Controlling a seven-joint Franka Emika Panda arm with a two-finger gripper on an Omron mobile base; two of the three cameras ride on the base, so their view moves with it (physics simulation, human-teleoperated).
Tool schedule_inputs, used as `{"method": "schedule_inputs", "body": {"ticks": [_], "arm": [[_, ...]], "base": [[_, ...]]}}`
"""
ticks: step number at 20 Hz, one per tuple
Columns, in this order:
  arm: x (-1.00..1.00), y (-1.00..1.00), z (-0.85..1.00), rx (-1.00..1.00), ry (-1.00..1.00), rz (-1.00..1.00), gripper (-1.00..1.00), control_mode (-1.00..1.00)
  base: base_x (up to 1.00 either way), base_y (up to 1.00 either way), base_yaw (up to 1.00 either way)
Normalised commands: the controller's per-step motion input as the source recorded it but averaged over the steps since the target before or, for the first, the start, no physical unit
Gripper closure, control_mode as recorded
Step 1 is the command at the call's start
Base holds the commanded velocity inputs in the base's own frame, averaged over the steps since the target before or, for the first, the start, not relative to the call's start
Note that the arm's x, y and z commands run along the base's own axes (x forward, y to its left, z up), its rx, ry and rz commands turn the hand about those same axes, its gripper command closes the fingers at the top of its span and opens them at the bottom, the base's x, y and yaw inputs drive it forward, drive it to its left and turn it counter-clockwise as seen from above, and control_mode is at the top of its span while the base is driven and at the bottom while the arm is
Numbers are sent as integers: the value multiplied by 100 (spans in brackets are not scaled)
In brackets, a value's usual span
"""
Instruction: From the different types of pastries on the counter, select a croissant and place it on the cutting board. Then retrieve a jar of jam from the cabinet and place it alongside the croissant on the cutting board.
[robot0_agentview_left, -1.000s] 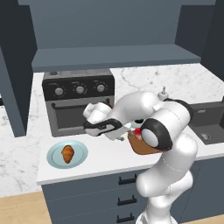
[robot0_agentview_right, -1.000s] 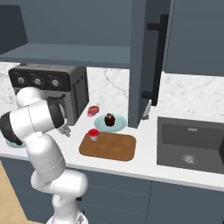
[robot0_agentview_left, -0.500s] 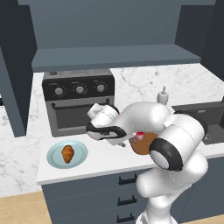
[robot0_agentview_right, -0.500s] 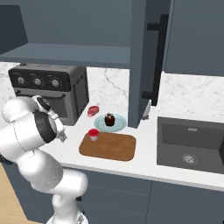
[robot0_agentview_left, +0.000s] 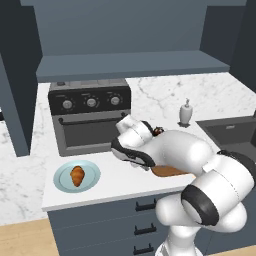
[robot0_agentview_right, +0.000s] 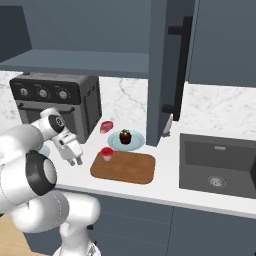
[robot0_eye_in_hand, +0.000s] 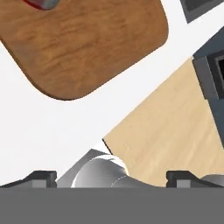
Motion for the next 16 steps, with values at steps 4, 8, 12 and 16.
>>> {"method": "schedule_inputs", "body": {"ticks": [4,8,12,16], "arm": [[15,0,14,21,37,25,-100,-100],[1,13,2,17,26,29,-100,-100],[11,41,0,12,15,28,-100,-100],[17,23,0,9,-2,20,-100,-100]], "base": [[0,0,0],[0,0,0],[0,0,0],[0,0,0]]}}
